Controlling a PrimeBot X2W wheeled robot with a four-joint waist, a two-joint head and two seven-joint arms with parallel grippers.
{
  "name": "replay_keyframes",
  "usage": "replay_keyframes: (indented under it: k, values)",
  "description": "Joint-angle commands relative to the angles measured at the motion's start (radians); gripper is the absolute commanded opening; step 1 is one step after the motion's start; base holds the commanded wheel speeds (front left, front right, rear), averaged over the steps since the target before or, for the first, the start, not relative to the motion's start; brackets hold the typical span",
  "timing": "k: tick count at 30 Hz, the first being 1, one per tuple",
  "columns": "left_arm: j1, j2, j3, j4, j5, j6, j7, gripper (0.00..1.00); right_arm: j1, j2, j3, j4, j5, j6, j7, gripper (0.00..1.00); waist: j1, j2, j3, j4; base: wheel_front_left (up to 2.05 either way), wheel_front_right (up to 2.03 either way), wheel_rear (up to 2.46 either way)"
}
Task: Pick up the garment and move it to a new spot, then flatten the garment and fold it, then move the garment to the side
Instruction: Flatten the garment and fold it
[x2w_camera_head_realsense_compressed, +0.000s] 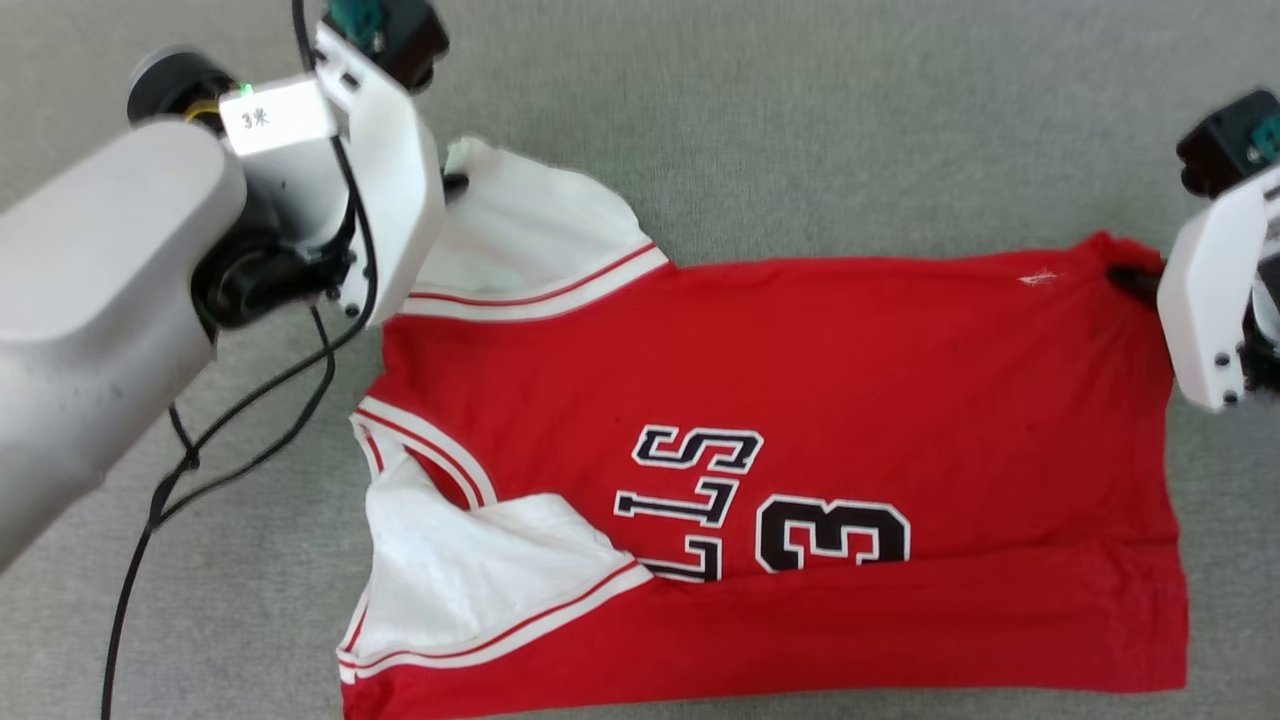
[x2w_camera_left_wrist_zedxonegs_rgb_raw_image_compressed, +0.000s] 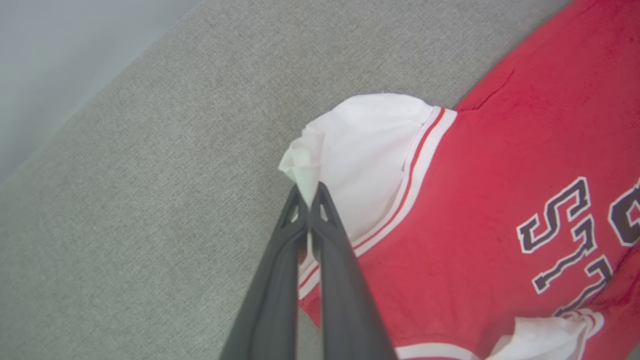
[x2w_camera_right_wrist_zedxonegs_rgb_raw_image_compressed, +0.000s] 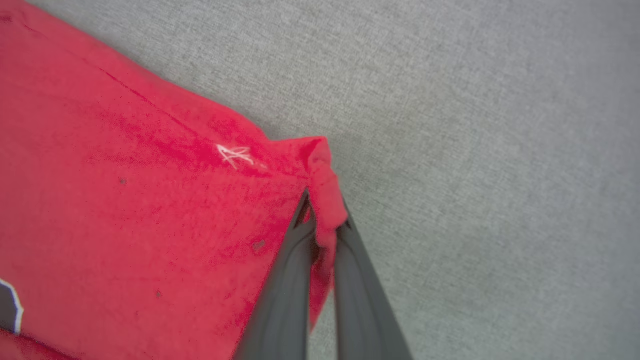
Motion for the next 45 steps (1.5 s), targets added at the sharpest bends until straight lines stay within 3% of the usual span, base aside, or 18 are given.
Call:
replay_keyframes:
  k: [1, 11, 22, 32, 33, 34, 35, 36, 40, 45]
  values:
    - [0.031, 0.013, -0.003, -0.011, -0.009, 0.0, -0.016, 0.0, 0.037, -0.018, 0.007, -0.004, 0.009, -0.001, -0.028, 0.0, 0.0, 0.0, -0.068, 0.003, 0.0, 0.0, 0.0]
    - [0.228, 0.101, -0.022, -0.119, -0.016, 0.001, -0.079, 0.0, 0.237, -0.076, 0.014, -0.057, 0.065, -0.001, -0.189, 0.0, 0.0, 0.0, -0.23, 0.021, 0.0, 0.0, 0.0]
    - [0.509, 0.179, -0.028, -0.249, -0.031, 0.06, -0.118, 0.0, 0.512, -0.11, -0.017, -0.134, 0.066, -0.001, -0.268, 0.0, 0.0, 0.0, -0.319, 0.033, 0.0, 0.0, 0.0]
    - [0.701, 0.151, -0.029, -0.203, -0.038, 0.092, -0.172, 0.0, 0.624, -0.05, -0.014, -0.104, 0.018, -0.001, -0.272, 0.0, 0.0, 0.0, -0.288, 0.022, 0.0, 0.0, 0.0]
    - [0.708, 0.145, -0.029, -0.189, -0.035, 0.095, -0.181, 0.07, 0.623, -0.042, -0.015, -0.096, 0.013, -0.001, -0.275, 0.02, 0.0, 0.0, -0.287, 0.022, 0.0, 0.0, 0.0]
    - [0.71, 0.142, -0.029, -0.18, -0.023, 0.096, -0.194, 0.82, 0.62, -0.036, -0.016, -0.091, 0.012, -0.001, -0.279, 0.46, 0.0, 0.0, -0.287, 0.021, 0.0, 0.0, 0.0]
    - [0.71, 0.142, -0.029, -0.18, -0.023, 0.096, -0.194, 0.82, 0.62, -0.036, -0.016, -0.091, 0.012, -0.001, -0.279, 0.46, 0.0, 0.0, -0.287, 0.021, 0.0, 0.0, 0.0]
    - [0.714, 0.139, -0.022, -0.173, -0.024, 0.102, -0.213, 1.0, 0.617, -0.033, -0.021, -0.089, 0.011, -0.001, -0.285, 1.0, 0.0, 0.0, -0.29, 0.02, 0.0, 0.0, 0.0]
    - [0.72, 0.152, 0.004, -0.182, 0.002, 0.121, -0.297, 1.0, 0.617, -0.053, -0.044, -0.115, 0.001, -0.001, -0.323, 1.0, 0.0, 0.0, -0.312, 0.021, 0.0, 0.0, 0.0]
    - [0.732, 0.166, 0.054, -0.228, 0.067, 0.21, -0.461, 1.0, 0.661, -0.092, -0.124, -0.197, 0.029, -0.001, -0.37, 1.0, 0.0, 0.0, -0.341, 0.029, 0.0, 0.0, 0.0]
